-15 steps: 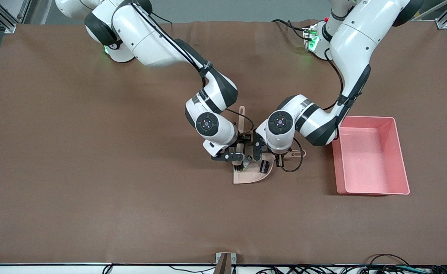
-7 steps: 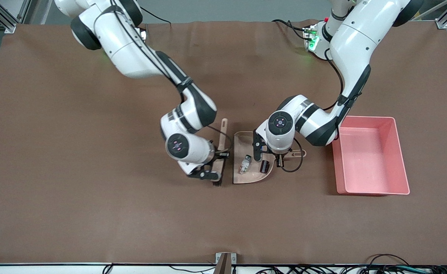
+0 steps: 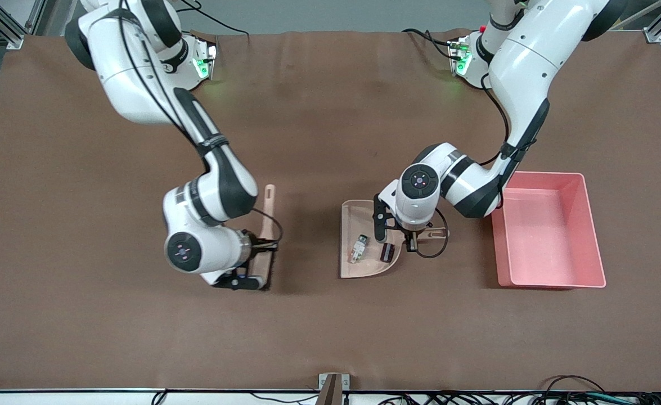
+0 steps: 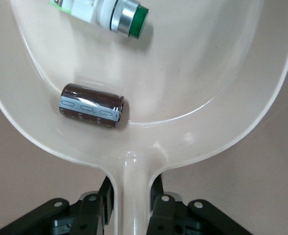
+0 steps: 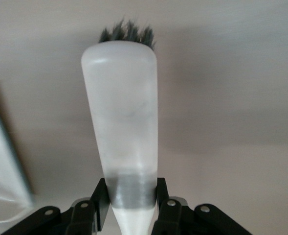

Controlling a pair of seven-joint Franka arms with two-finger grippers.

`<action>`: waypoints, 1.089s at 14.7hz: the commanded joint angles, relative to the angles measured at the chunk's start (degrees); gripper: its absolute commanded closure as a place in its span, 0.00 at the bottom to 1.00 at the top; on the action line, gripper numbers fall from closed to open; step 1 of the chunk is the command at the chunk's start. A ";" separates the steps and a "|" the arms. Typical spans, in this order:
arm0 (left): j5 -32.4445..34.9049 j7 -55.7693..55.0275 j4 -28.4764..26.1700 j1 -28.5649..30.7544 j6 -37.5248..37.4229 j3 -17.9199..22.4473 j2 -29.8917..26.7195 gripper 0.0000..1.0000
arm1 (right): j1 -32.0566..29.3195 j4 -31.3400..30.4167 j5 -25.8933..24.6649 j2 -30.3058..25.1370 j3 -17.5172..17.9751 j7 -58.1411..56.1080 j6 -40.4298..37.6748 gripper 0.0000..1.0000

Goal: Clean e-waste and dump in bin
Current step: 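Lift the dustpan with the left gripper while the right gripper withdraws the brush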

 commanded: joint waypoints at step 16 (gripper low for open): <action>-4.53 0.61 0.46 17.80 -0.80 -19.00 -5.50 1.00 | -25.19 -44.49 -8.22 -26.85 0.74 -23.48 6.47 0.99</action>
